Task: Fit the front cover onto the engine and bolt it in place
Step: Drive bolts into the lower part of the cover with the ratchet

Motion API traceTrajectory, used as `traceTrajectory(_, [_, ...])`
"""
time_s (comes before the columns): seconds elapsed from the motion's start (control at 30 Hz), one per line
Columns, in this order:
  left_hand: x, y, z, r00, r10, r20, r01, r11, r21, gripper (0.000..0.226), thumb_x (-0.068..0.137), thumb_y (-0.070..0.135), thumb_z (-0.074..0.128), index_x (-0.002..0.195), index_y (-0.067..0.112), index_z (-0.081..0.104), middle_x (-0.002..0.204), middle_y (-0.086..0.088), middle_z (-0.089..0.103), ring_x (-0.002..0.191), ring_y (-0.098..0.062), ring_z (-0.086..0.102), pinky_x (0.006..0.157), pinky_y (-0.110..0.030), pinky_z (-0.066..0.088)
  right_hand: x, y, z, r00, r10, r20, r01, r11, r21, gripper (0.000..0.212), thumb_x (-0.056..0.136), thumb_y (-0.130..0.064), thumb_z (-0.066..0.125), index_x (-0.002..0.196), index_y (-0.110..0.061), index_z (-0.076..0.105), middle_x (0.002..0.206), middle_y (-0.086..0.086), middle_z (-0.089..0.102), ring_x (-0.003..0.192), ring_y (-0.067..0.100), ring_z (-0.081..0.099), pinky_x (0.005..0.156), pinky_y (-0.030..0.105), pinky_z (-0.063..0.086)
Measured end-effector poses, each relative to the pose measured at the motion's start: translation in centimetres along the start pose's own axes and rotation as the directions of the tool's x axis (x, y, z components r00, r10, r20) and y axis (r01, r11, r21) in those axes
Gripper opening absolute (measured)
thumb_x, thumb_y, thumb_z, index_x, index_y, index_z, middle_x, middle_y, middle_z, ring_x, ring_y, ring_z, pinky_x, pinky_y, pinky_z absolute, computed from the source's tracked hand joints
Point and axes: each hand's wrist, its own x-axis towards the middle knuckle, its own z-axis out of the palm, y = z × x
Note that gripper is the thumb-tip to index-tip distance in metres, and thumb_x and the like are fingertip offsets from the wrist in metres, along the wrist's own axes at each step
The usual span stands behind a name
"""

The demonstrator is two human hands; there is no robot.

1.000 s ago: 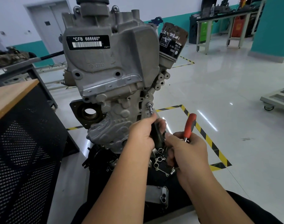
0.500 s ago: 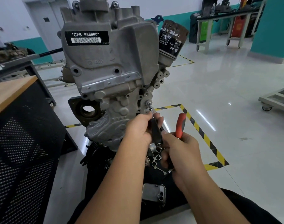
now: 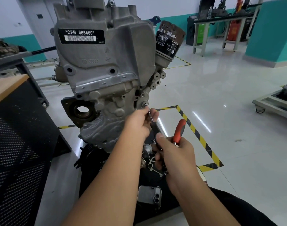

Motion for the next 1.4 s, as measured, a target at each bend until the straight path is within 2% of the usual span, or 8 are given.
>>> traceTrajectory(0.13, [1.3, 0.1, 0.1, 0.999, 0.031, -0.015, -0.030, 1.000, 0.008, 0.018, 0.099, 0.004, 0.062, 0.082, -0.003, 0.060, 0.054, -0.011, 0.063, 0.041, -0.014, 0.064, 0.043, -0.029, 0.057, 0.5, 0.5, -0.4, 0.991, -0.051, -0.123, 0.046, 0.998, -0.043, 0.029, 0.081, -0.006, 0.082, 0.091, -0.009, 0.055, 0.047, -0.002, 0.057, 0.041, 0.015, 0.055, 0.045, 0.026, 0.046])
traceTrajectory(0.27, [1.9, -0.2, 0.4, 0.999, 0.046, -0.030, -0.046, 0.999, -0.008, 0.016, 0.096, 0.006, 0.067, 0.081, 0.000, 0.063, 0.048, -0.006, 0.062, 0.040, -0.012, 0.063, 0.043, -0.026, 0.055, 0.7, 0.2, -0.5, 0.994, -0.005, -0.109, 0.009, 0.999, 0.033, 0.016, 0.102, -0.020, 0.061, 0.100, -0.004, 0.057, 0.058, 0.011, 0.066, 0.040, 0.016, 0.052, 0.040, 0.026, 0.043])
traceTrajectory(0.47, [2.1, -0.6, 0.8, 0.994, 0.084, -0.070, -0.087, 0.996, -0.030, 0.014, 0.094, 0.004, 0.069, 0.082, 0.000, 0.063, 0.068, -0.010, 0.060, 0.039, -0.010, 0.062, 0.042, -0.025, 0.054, 0.4, -0.1, -0.3, 0.997, -0.019, -0.073, 0.018, 1.000, -0.010, 0.024, 0.090, -0.013, 0.076, 0.100, -0.003, 0.058, 0.052, 0.006, 0.060, 0.040, 0.017, 0.052, 0.042, 0.026, 0.044])
traceTrajectory(0.67, [2.1, -0.5, 0.8, 0.993, 0.076, -0.087, -0.077, 0.997, -0.009, 0.012, 0.092, 0.005, 0.072, 0.084, 0.001, 0.065, 0.074, -0.011, 0.062, 0.053, -0.013, 0.064, 0.044, -0.025, 0.055, 0.6, 0.0, -0.4, 0.994, 0.099, -0.049, -0.095, 0.992, 0.087, 0.025, 0.102, -0.027, 0.063, 0.098, -0.003, 0.060, 0.062, 0.013, 0.068, 0.037, 0.017, 0.048, 0.038, 0.026, 0.041])
traceTrajectory(0.8, [2.0, -0.8, 1.0, 0.991, 0.084, -0.103, -0.086, 0.996, -0.020, 0.013, 0.091, 0.006, 0.074, 0.086, -0.002, 0.065, 0.074, -0.012, 0.064, 0.042, -0.011, 0.065, 0.045, -0.026, 0.056, 1.1, 0.8, -0.6, 0.981, 0.002, -0.193, -0.011, 0.999, -0.046, 0.021, 0.085, -0.017, 0.081, 0.096, -0.008, 0.066, 0.053, 0.003, 0.061, 0.045, 0.017, 0.057, 0.053, 0.033, 0.052])
traceTrajectory(0.97, [2.0, -0.7, 0.8, 0.992, 0.089, -0.090, -0.089, 0.996, 0.002, 0.014, 0.096, 0.010, 0.069, 0.086, 0.000, 0.064, 0.071, -0.011, 0.065, 0.044, -0.011, 0.066, 0.045, -0.026, 0.056, 0.8, 0.3, -0.4, 0.984, 0.154, -0.091, -0.147, 0.986, 0.081, 0.030, 0.104, -0.031, 0.059, 0.094, -0.003, 0.062, 0.063, 0.013, 0.069, 0.034, 0.017, 0.043, 0.036, 0.024, 0.036])
traceTrajectory(1.17, [1.9, -0.4, 0.2, 0.992, 0.081, -0.095, -0.073, 0.993, 0.089, 0.011, 0.097, 0.004, 0.061, 0.087, 0.000, 0.062, 0.070, -0.012, 0.062, 0.044, -0.015, 0.063, 0.042, -0.027, 0.054, 0.8, 0.9, 0.2, 0.995, -0.060, -0.083, 0.042, 0.978, -0.203, 0.022, 0.084, -0.033, 0.079, 0.088, -0.019, 0.062, 0.081, 0.010, 0.074, 0.059, 0.020, 0.058, 0.062, 0.042, 0.052])
traceTrajectory(1.4, [2.5, 0.3, 0.4, 0.994, 0.056, -0.096, -0.043, 0.989, 0.139, 0.013, 0.095, 0.007, 0.068, 0.083, 0.005, 0.065, 0.073, -0.009, 0.060, 0.061, -0.015, 0.061, 0.043, -0.027, 0.055, -0.4, 0.4, 0.1, 0.984, 0.176, 0.016, -0.176, 0.984, -0.006, 0.030, 0.100, -0.031, 0.065, 0.099, -0.001, 0.062, 0.062, 0.012, 0.066, 0.035, 0.018, 0.039, 0.039, 0.022, 0.030])
